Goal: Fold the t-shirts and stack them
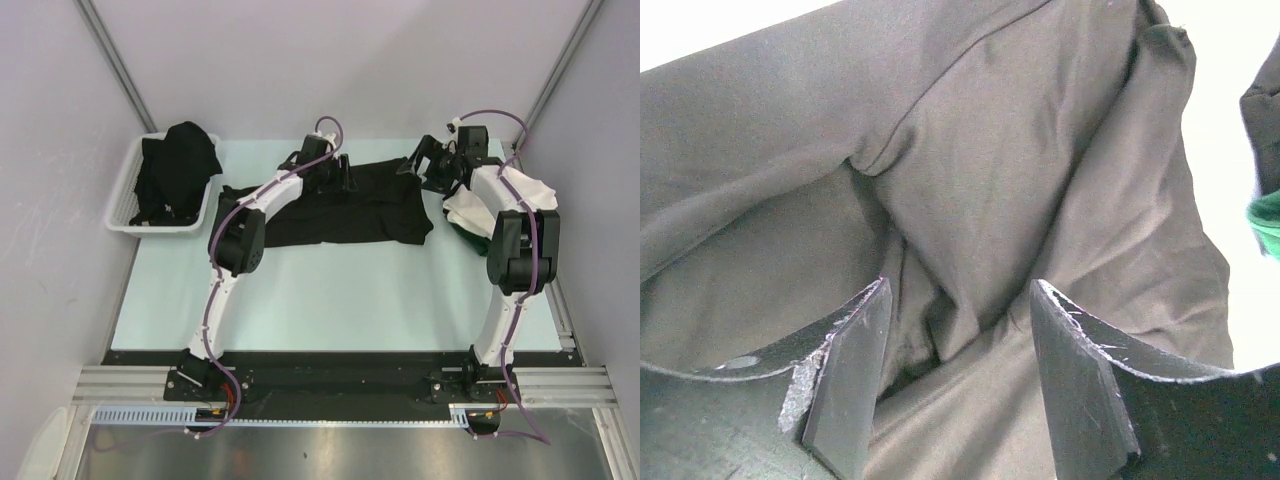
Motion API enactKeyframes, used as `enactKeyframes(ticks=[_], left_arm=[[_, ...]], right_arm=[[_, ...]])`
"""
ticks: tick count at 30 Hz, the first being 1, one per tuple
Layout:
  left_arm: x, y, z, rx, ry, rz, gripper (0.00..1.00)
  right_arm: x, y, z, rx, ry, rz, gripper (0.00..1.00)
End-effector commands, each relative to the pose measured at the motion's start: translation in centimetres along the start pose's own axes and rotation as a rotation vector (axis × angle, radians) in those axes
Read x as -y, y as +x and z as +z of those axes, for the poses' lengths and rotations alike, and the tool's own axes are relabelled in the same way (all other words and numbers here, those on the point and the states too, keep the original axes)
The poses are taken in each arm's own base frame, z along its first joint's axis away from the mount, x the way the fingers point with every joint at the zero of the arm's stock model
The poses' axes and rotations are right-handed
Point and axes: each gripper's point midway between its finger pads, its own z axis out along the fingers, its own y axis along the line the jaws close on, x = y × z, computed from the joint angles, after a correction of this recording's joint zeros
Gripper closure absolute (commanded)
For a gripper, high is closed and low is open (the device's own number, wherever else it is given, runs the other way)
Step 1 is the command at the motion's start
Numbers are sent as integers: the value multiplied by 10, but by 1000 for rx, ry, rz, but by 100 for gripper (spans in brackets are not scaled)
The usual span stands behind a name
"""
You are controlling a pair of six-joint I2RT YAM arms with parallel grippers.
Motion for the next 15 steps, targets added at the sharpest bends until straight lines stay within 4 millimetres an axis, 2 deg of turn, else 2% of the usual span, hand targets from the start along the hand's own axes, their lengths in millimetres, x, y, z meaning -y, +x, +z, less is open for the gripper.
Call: enactKeyframes(ticks=[1,6,9,10,12,13,15], left_arm=[[12,-2,9,12,35,4,38],[10,7,15,-3,22,10,39],[9,9,19,-3,22,2,46],[10,10,20,-1,24,0,57],[10,10,22,2,22,-8,70],[12,10,22,3,22,-9,83],[13,9,22,9,13,-6,94]], right_arm=[[-16,-10,-23,39,-16,-52,0],[-18,-12,-28,46,-24,-53,0],[-17,-9,-29,40,-23,-54,0],[-18,-9,-30,42,-26,-54,0],[-16,-7,-30,37,-24,-51,0],[-16,-7,-30,38,-27,-51,0],[-15,-5,-30,32,-29,-44,0]])
